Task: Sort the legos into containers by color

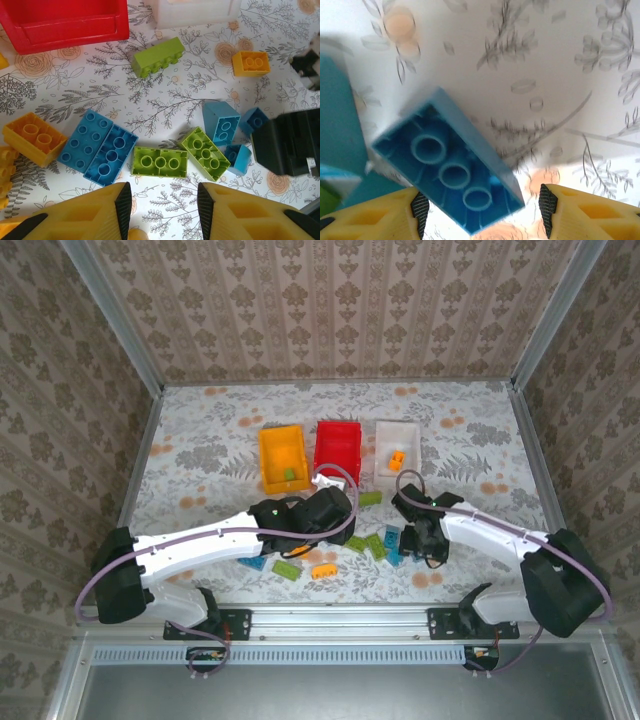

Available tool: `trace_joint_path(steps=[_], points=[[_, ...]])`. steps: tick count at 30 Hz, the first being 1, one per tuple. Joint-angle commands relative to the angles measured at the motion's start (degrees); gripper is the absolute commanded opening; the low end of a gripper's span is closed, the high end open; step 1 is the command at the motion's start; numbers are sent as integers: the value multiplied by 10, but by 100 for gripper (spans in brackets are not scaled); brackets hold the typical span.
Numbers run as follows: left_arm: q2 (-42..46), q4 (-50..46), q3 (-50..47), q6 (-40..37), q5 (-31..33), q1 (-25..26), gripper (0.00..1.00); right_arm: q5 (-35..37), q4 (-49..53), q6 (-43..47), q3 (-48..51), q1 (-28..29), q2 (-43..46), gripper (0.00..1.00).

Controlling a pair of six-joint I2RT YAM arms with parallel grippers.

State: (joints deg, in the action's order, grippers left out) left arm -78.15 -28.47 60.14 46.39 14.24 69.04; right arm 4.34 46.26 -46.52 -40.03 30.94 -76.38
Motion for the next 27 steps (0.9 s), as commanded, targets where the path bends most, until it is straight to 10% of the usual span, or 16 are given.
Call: trace_joint_path(steps=[1, 17, 27], points=[[6, 12, 5, 3, 13, 5, 44, -5, -29, 42, -27, -39, -29, 63], [96, 103, -63, 21, -14, -13, 50, -28, -75, 29, -16, -79, -37, 31], [176, -52, -15, 8, 51, -110, 51, 20, -75, 39, -192, 35, -5, 27]])
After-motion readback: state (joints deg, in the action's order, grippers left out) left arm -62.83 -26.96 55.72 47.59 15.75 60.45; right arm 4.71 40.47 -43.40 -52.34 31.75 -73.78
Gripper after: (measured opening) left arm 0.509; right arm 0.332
